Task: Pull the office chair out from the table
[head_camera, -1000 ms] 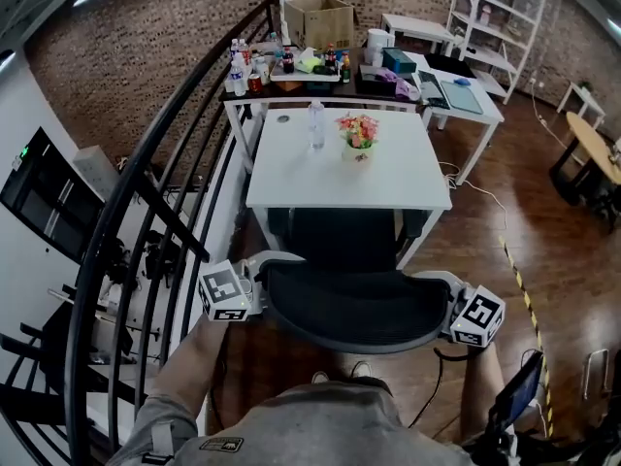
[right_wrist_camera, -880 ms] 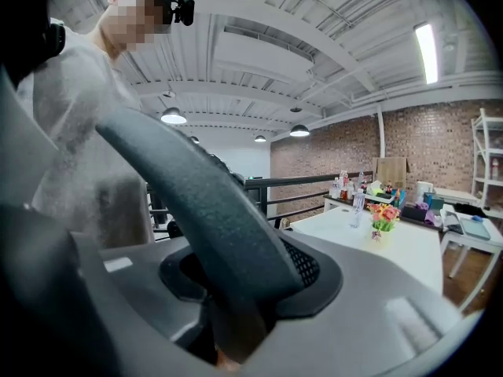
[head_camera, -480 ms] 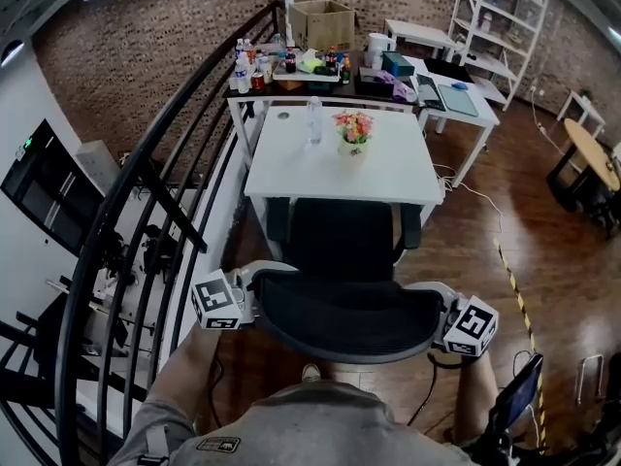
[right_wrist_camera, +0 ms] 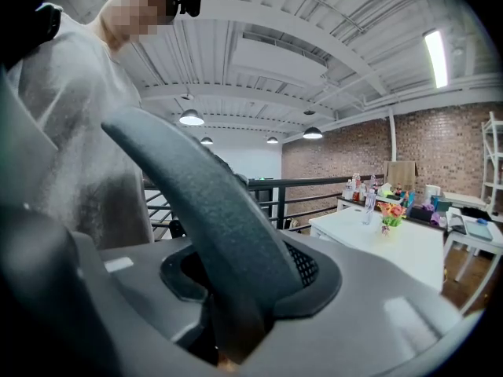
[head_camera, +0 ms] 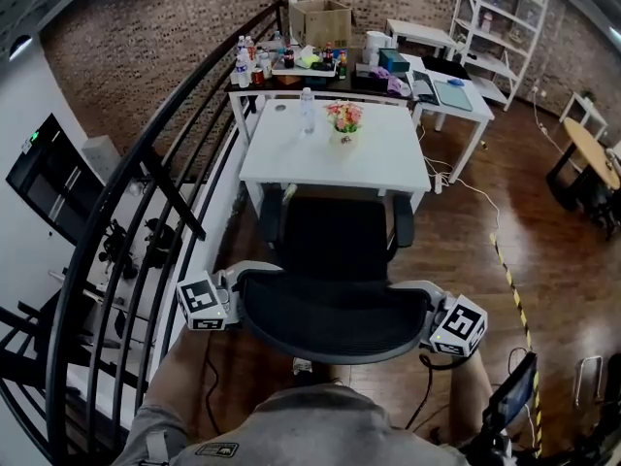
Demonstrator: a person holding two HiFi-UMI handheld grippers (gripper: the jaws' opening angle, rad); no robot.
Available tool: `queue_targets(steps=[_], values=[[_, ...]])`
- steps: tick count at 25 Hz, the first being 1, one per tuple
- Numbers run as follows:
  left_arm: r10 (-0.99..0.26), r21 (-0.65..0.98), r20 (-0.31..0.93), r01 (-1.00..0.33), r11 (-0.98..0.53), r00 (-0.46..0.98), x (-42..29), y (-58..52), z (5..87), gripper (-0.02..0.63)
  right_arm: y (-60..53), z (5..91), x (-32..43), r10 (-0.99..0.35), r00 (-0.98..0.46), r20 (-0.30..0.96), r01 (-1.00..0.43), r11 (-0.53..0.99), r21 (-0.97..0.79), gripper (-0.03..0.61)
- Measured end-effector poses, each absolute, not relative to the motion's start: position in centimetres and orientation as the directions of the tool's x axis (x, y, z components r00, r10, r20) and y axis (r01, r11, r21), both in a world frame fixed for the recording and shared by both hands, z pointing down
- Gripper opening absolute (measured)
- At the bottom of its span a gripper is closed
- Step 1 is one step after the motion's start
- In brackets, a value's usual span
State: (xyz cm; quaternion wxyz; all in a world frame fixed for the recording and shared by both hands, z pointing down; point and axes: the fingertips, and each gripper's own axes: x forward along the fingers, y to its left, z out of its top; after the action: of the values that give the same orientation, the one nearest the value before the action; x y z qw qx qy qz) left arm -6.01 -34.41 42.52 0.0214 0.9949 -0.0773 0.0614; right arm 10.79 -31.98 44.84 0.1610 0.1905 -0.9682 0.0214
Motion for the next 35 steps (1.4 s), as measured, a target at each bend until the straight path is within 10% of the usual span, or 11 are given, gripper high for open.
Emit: queue_targets(steps=[35], values=[[-0.06,0.023,0.102,-0.063,-0.998,0.993,-6.0,-14.5,42.6,0.179,-11.9,45.1,11.1,-0.385,-0.871,0.306,-0.401,0.916,0.012,0.169]])
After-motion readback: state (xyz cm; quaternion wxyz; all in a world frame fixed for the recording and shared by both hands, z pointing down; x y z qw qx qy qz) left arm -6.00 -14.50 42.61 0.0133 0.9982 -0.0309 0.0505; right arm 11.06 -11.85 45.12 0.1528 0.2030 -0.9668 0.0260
